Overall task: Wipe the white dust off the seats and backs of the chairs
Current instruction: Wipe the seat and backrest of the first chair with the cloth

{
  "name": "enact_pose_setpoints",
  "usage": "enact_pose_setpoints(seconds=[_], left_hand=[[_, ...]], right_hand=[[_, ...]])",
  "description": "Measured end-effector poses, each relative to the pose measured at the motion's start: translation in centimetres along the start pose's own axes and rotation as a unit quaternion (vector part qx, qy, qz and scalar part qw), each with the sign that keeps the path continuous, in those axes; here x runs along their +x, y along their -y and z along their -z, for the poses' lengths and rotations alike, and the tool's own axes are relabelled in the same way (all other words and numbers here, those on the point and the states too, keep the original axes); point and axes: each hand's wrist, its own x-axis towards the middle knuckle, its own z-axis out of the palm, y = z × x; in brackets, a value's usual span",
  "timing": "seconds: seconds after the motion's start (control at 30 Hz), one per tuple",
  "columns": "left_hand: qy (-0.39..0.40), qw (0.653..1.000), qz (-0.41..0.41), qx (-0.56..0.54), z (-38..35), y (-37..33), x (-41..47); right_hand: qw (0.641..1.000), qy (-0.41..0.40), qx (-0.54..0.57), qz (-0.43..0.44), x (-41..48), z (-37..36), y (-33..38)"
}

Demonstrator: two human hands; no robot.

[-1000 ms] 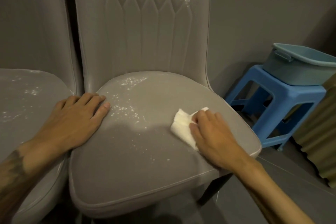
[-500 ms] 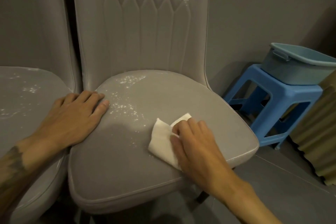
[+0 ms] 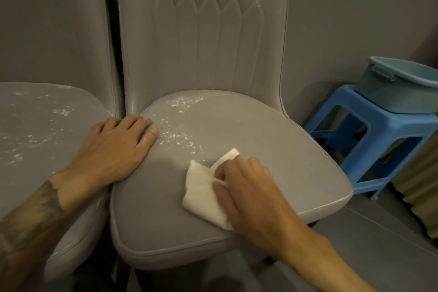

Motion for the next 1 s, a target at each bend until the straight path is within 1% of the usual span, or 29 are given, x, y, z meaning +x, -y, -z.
enact_pose_setpoints(seconds=[0.03, 0.1, 0.17, 0.23, 0.3, 0.37, 0.4, 0.47, 0.53, 0.57, 0.6, 0.67, 0.73, 0.77, 0.8, 0.9, 0.93, 0.97, 1.0], left_hand=[[0.001, 1.0, 0.0, -0.001, 0.0, 0.0, 0.0], [0.005, 1.0, 0.004, -0.007, 0.1, -0.2, 0.0], [0.007, 1.0, 0.008, -0.013, 0.2, -0.5, 0.0], [0.006, 1.0, 0.009, -0.01, 0.4, -0.7, -0.1], [0.007, 1.0, 0.011, -0.008, 0.4, -0.8, -0.2], [0.009, 1.0, 0.011, -0.008, 0.4, -0.7, -0.1], [0.01, 1.0, 0.009, -0.007, 0.5, -0.7, -0.1], [0.011, 1.0, 0.008, -0.005, 0.5, -0.7, -0.2], [0.01, 1.0, 0.008, -0.004, 0.5, -0.7, -0.2], [0.01, 1.0, 0.008, -0.007, 0.5, -0.8, -0.1], [0.01, 1.0, 0.009, -0.009, 0.5, -0.8, -0.1], [0.009, 1.0, 0.008, -0.01, 0.5, -0.8, -0.1], [0.007, 1.0, 0.009, -0.009, 0.5, -0.7, -0.1], [0.006, 1.0, 0.008, -0.009, 0.5, -0.7, -0.2], [0.004, 1.0, 0.006, -0.009, 0.5, -0.8, -0.2], [-0.007, 1.0, 0.003, -0.019, 0.7, -0.8, -0.3], [-0.012, 1.0, 0.002, -0.021, 0.8, -0.7, -0.3], [-0.015, 1.0, 0.0, -0.022, 0.9, -0.6, -0.3], [-0.013, 1.0, -0.002, -0.021, 1.1, -0.5, -0.3]], right_hand=[[1.0, 0.01, -0.006, -0.007, 0.2, 0.4, -1.2], [0.998, 0.027, -0.006, -0.051, 1.0, 1.3, -3.2], [0.997, 0.03, -0.015, -0.07, 2.1, 1.2, -3.0], [0.998, 0.032, -0.029, -0.041, 2.9, 0.1, -1.3], [0.999, 0.03, -0.009, 0.003, 2.9, -0.4, -0.3], [0.999, 0.044, -0.001, 0.031, 3.2, 0.1, -1.2], [0.998, 0.052, -0.007, 0.031, 3.8, 0.3, -2.0], [0.997, 0.068, -0.02, -0.012, 5.2, 0.8, -3.5], [0.996, 0.061, -0.026, -0.051, 6.3, 0.5, -3.7], [0.997, 0.051, -0.027, -0.047, 6.5, 0.1, -3.1], [0.999, 0.041, -0.023, -0.025, 6.3, -0.5, -2.3], [0.999, 0.03, 0.01, 0.043, 5.1, -1.0, -0.9], [0.994, 0.048, 0.029, 0.091, 4.3, -0.6, -1.1], [0.993, 0.056, 0.022, 0.099, 4.7, -0.3, -1.9], [0.994, 0.061, 0.007, 0.09, 5.5, -0.2, -2.9], [0.997, 0.076, -0.012, -0.024, 8.7, 0.2, -4.7], [0.996, 0.076, -0.009, -0.041, 9.3, -0.2, -4.4], [0.997, 0.069, -0.009, -0.029, 9.4, -0.8, -3.7], [0.998, 0.056, -0.007, 0.008, 9.0, -1.5, -2.8]])
